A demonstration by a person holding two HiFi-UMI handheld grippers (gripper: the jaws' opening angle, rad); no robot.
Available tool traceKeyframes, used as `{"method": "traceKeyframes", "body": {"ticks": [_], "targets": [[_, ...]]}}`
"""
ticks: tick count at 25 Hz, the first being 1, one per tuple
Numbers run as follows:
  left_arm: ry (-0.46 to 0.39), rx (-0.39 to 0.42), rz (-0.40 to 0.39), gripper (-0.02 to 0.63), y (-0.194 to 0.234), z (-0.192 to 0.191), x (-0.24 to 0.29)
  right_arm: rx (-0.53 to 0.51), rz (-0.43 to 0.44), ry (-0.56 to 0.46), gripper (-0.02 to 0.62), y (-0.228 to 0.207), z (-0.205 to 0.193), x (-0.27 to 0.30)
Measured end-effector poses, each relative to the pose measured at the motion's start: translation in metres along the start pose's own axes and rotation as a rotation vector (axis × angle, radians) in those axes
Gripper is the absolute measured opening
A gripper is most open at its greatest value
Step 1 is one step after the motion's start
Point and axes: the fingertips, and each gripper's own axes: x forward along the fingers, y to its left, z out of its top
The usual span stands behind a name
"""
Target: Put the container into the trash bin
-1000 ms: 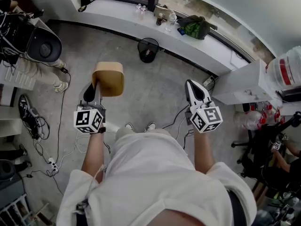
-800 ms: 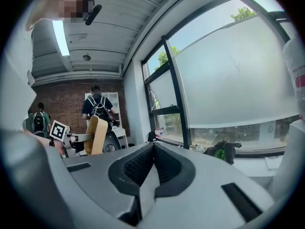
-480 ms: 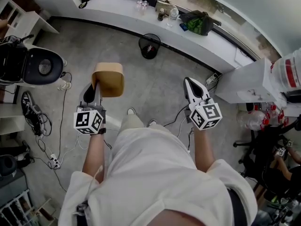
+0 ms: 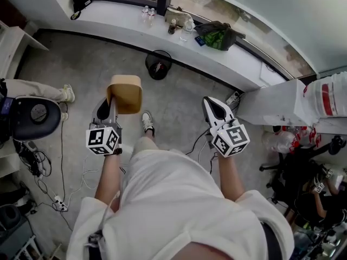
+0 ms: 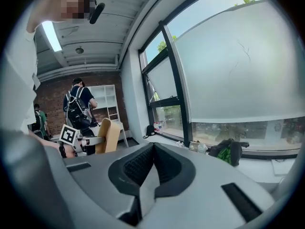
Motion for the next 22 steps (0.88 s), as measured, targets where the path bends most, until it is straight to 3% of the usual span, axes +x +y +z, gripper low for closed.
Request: {"method": "traceKeyframes", "body": {"ticks": [7, 14, 22], "targets": [[0.007, -0.006, -0.096, 0.048, 0.054, 0.039, 0.117, -0.027, -0.063, 0.027, 0.002, -0.035, 0.049, 0.118], [0.045, 0.0, -0.156, 0.048, 0.073, 0.047, 0.19, -0.021, -0.104, 0.023, 0.002, -0.062, 0.08, 0.175], [0.07, 0.003, -0.111, 0.048, 0.057, 0.046, 0.228, -0.019, -0.014, 0.05, 0.002, -0.11, 0.085, 0.213]]}}
